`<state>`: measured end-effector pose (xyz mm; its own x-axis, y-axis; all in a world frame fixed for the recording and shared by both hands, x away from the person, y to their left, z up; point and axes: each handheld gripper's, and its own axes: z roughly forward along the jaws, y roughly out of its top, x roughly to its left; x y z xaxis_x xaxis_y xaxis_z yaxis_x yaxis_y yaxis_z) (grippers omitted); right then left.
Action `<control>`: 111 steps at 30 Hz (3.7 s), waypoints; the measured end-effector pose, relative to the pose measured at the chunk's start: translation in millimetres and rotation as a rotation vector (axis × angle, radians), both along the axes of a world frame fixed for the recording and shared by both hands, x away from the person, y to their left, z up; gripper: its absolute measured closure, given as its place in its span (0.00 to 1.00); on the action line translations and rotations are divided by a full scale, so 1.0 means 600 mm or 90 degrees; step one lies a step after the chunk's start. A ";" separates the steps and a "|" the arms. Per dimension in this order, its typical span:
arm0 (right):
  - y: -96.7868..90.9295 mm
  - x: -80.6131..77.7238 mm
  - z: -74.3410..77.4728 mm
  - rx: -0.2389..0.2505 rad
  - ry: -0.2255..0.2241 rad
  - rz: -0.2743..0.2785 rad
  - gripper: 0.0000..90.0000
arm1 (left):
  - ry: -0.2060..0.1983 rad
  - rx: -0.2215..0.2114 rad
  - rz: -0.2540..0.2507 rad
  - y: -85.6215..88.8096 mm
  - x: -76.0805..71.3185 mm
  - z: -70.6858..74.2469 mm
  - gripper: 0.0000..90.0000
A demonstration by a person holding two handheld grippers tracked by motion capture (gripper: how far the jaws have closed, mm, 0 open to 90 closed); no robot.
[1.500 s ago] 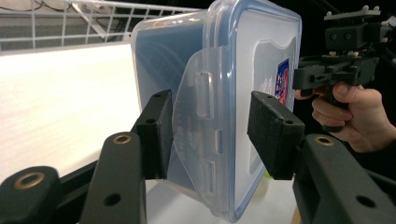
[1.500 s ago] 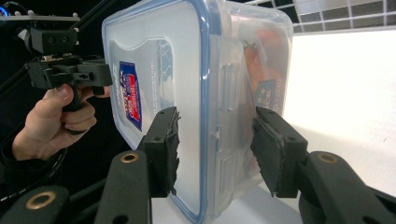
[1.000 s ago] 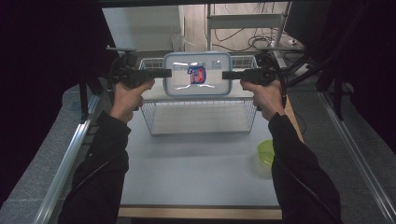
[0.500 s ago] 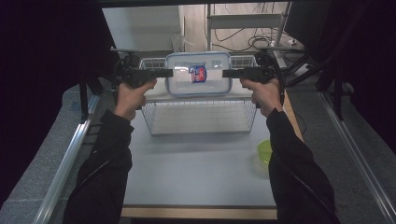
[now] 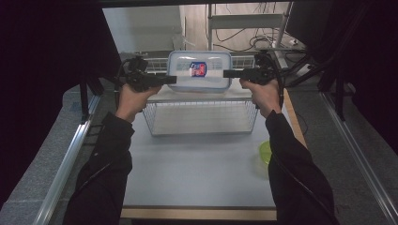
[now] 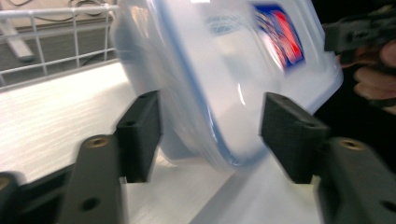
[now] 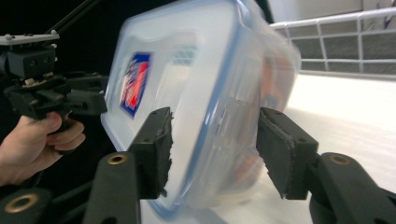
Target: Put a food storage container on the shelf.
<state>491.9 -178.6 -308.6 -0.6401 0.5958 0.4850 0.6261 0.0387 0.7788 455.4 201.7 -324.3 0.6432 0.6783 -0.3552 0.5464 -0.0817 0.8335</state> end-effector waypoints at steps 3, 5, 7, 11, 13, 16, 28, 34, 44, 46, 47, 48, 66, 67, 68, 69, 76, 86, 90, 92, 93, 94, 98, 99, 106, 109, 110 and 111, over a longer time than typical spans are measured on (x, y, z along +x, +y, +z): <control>0.004 0.002 0.002 -0.036 -0.017 -0.020 0.53 | 0.011 -0.033 0.001 0.005 0.002 0.000 0.43; 0.006 0.004 0.002 -0.040 -0.020 -0.023 0.54 | 0.009 -0.028 0.003 0.003 0.002 0.000 0.42; 0.009 0.004 0.003 -0.045 -0.026 -0.026 0.54 | 0.002 -0.019 0.005 0.000 0.002 0.000 0.38; 0.013 -0.005 0.008 -0.069 -0.052 -0.029 0.54 | -0.029 0.022 0.033 -0.002 -0.009 0.008 0.32; 0.014 -0.014 0.011 -0.087 -0.071 -0.026 0.54 | -0.055 0.040 0.045 0.001 -0.025 0.013 0.33; 0.008 -0.036 0.016 -0.102 -0.112 -0.022 0.59 | -0.101 0.060 0.059 0.006 -0.059 0.016 0.44; 0.030 -0.082 -0.035 -0.169 -0.155 0.013 0.99 | -0.098 0.109 0.047 -0.033 -0.083 -0.041 0.91; 0.038 -0.068 -0.040 -0.163 -0.143 0.002 0.99 | -0.089 0.112 0.071 -0.037 -0.068 -0.042 0.91; 0.041 -0.056 -0.042 -0.156 -0.129 -0.007 0.98 | -0.081 0.106 0.085 -0.034 -0.054 -0.041 0.91; 0.044 -0.062 -0.044 -0.157 -0.134 0.000 0.96 | -0.083 0.099 0.083 -0.035 -0.059 -0.040 0.90; 0.045 -0.066 -0.045 -0.158 -0.135 0.003 0.95 | -0.085 0.100 0.078 -0.036 -0.062 -0.040 0.90; 0.044 -0.070 -0.046 -0.160 -0.139 0.005 0.93 | -0.087 0.104 0.074 -0.037 -0.066 -0.039 0.89; 0.017 -0.150 -0.086 -0.167 -0.138 0.039 0.48 | -0.102 0.130 0.004 -0.044 -0.158 -0.076 0.44; 0.017 -0.155 -0.089 -0.169 -0.141 0.039 0.46 | -0.101 0.132 -0.001 -0.045 -0.165 -0.081 0.42; 0.015 -0.161 -0.093 -0.170 -0.141 0.040 0.44 | -0.101 0.135 -0.003 -0.047 -0.171 -0.086 0.40; 0.015 -0.166 -0.096 -0.171 -0.143 0.042 0.43 | -0.101 0.137 -0.006 -0.048 -0.177 -0.090 0.38; 0.012 -0.205 -0.124 -0.193 -0.166 0.055 0.28 | -0.099 0.156 -0.027 -0.058 -0.214 -0.114 0.27; -0.009 -0.245 -0.165 -0.204 -0.184 0.061 0.14 | -0.101 0.151 -0.023 -0.064 -0.266 -0.162 0.12; -0.016 -0.257 -0.179 -0.212 -0.182 0.061 0.10 | -0.108 0.139 -0.033 -0.071 -0.287 -0.186 0.09; -0.020 -0.265 -0.183 -0.213 -0.179 0.062 0.09 | -0.101 0.150 -0.042 -0.074 -0.292 -0.190 0.07; -0.022 -0.269 -0.185 -0.215 -0.179 0.061 0.09 | -0.110 0.164 -0.036 -0.074 -0.297 -0.192 0.06; -0.024 -0.272 -0.187 -0.219 -0.181 0.058 0.08 | -0.120 0.171 -0.031 -0.073 -0.303 -0.193 0.05; -0.034 -0.289 -0.195 -0.216 -0.177 0.052 0.08 | -0.133 0.180 -0.023 -0.064 -0.321 -0.204 0.03; -0.036 -0.293 -0.197 -0.215 -0.176 0.051 0.08 | -0.133 0.178 -0.020 -0.061 -0.327 -0.210 0.03; -0.045 -0.325 -0.230 -0.236 -0.161 0.056 0.08 | -0.143 0.180 -0.007 -0.051 -0.355 -0.252 0.02; -0.046 -0.334 -0.240 -0.243 -0.160 0.054 0.08 | -0.138 0.190 -0.005 -0.049 -0.359 -0.270 0.02; -0.045 -0.336 -0.244 -0.245 -0.158 0.052 0.08 | -0.141 0.197 -0.003 -0.047 -0.361 -0.274 0.02; -0.045 -0.339 -0.248 -0.247 -0.155 0.054 0.08 | -0.146 0.204 0.002 -0.047 -0.363 -0.278 0.02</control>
